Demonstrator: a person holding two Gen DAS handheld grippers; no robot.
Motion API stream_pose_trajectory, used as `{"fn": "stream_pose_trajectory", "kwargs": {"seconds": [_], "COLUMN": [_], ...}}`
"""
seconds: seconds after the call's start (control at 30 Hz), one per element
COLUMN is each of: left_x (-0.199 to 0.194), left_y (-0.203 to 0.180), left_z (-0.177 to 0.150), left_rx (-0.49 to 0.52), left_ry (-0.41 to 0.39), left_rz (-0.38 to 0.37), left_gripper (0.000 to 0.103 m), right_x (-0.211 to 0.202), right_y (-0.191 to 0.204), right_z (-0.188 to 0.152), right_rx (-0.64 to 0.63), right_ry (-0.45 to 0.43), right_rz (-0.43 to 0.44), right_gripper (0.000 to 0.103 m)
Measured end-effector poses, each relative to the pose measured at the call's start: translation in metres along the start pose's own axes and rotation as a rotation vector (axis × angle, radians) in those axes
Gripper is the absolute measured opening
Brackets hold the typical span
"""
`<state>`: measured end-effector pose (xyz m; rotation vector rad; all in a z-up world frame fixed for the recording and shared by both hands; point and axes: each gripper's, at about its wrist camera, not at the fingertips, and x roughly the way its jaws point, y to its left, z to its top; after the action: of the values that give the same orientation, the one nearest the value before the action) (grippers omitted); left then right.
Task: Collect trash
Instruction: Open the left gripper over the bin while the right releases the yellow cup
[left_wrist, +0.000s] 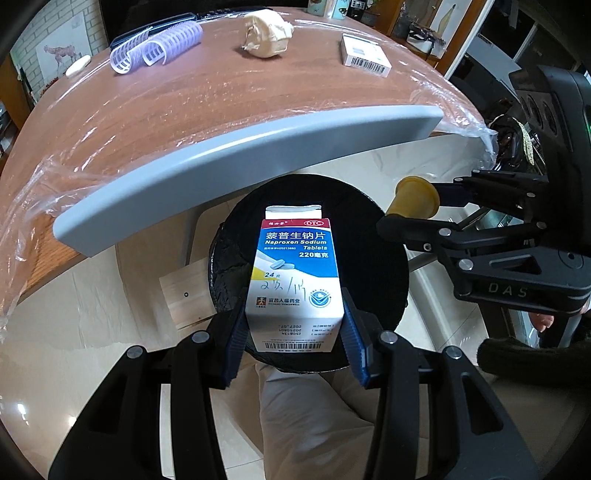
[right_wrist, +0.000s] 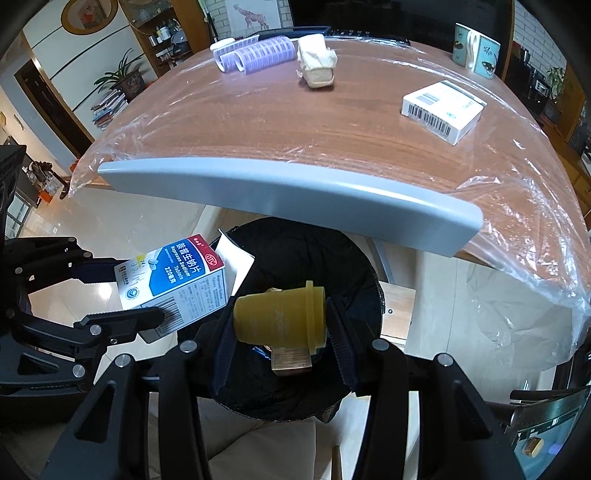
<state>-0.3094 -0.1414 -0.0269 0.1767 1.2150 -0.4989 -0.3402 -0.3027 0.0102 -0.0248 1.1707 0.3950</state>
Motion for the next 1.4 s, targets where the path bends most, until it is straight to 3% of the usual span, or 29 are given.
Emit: {"fn": "stream_pose_trajectory", "kwargs": {"seconds": [0.47,1.4], "left_x": [0.026,0.056], "left_y": [0.007,0.015], "left_z": [0.005,0.018], "left_rx": [-0.01,-0.021], "left_ry": [0.051,0.098], "left_rz": [0.026,0.066], "left_gripper": [0.047,0.047], "right_x": [0.03,0.048], "right_y": [-0.006,-0.014], "right_z": [0.001,0.002], "right_rx": [0.001,0.034], "right_ry": [0.057,0.071], "right_rz": [-0.021,-0.025], "right_gripper": [0.047,0.047]}}
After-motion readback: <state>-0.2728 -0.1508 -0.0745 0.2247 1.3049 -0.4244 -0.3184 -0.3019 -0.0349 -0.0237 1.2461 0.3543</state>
